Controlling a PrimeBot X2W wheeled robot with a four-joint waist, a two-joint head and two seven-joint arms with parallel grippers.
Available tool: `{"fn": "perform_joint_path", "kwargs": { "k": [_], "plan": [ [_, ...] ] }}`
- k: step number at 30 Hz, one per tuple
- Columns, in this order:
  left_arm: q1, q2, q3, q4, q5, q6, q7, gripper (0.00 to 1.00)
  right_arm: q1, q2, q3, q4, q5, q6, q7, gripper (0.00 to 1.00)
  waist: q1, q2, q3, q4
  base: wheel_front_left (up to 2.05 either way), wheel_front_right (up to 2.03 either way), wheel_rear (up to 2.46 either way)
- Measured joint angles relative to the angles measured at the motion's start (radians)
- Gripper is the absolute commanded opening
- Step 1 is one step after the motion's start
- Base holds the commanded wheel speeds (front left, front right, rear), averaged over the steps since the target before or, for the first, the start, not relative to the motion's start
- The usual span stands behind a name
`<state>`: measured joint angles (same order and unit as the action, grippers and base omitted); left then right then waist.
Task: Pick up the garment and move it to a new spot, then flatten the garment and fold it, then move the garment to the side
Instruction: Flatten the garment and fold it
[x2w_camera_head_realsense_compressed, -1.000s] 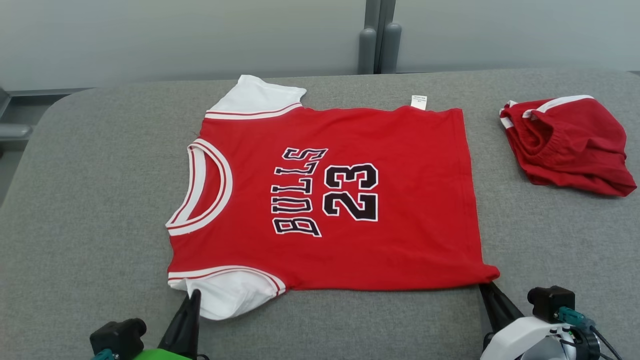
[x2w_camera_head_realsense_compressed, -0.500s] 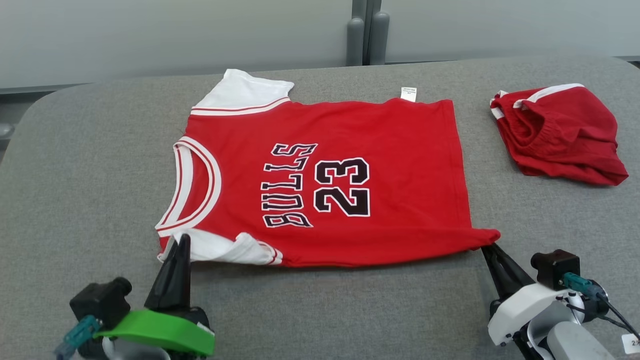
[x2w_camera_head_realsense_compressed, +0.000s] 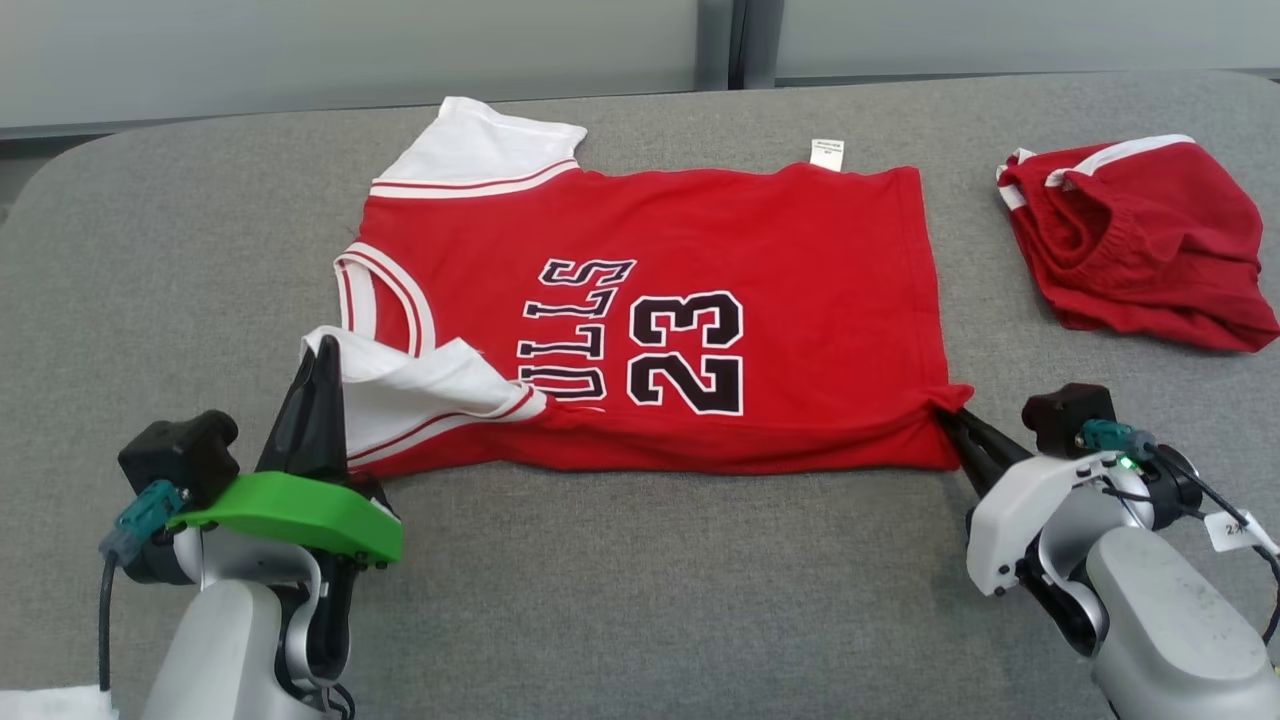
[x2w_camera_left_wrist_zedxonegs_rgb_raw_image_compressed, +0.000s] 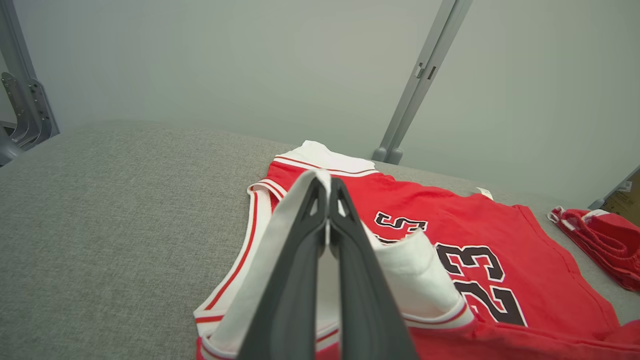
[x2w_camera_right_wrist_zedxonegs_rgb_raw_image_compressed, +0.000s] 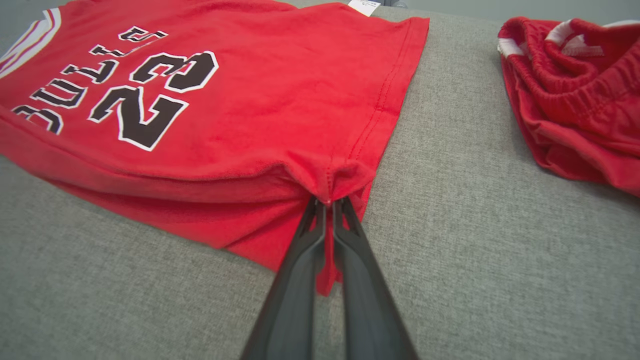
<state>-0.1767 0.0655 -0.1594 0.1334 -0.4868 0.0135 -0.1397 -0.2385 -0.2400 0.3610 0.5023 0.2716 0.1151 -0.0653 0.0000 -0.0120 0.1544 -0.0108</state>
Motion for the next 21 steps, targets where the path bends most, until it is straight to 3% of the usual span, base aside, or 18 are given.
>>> {"fn": "perform_joint_path", "kwargs": {
  "k": [9,19,20,21],
  "plan": [
    [-0.145,0.001,0.015,0.184,0.025,0.013,-0.021,0.00,-0.130,-0.006,0.041,0.053,0.007,0.008,0.094,0.00,0.0000,0.0000,0.050,-0.017,0.00,0.00,0.00],
    [-0.261,0.016,0.007,0.329,0.062,0.013,-0.048,0.00,-0.206,0.016,0.106,0.104,0.035,0.008,0.121,0.00,0.0001,0.0000,0.084,-0.045,0.00,0.00,0.00],
    [-0.268,0.017,0.003,0.347,0.063,0.012,-0.050,0.00,-0.212,0.020,0.114,0.109,0.039,0.008,0.125,0.07,0.0000,0.0000,0.085,-0.048,0.00,0.00,0.00],
    [-0.268,0.017,0.003,0.347,0.063,0.012,-0.050,0.00,-0.212,0.020,0.114,0.109,0.039,0.008,0.125,0.07,0.0000,0.0000,0.085,-0.048,0.00,0.00,0.00]
  ]
}}
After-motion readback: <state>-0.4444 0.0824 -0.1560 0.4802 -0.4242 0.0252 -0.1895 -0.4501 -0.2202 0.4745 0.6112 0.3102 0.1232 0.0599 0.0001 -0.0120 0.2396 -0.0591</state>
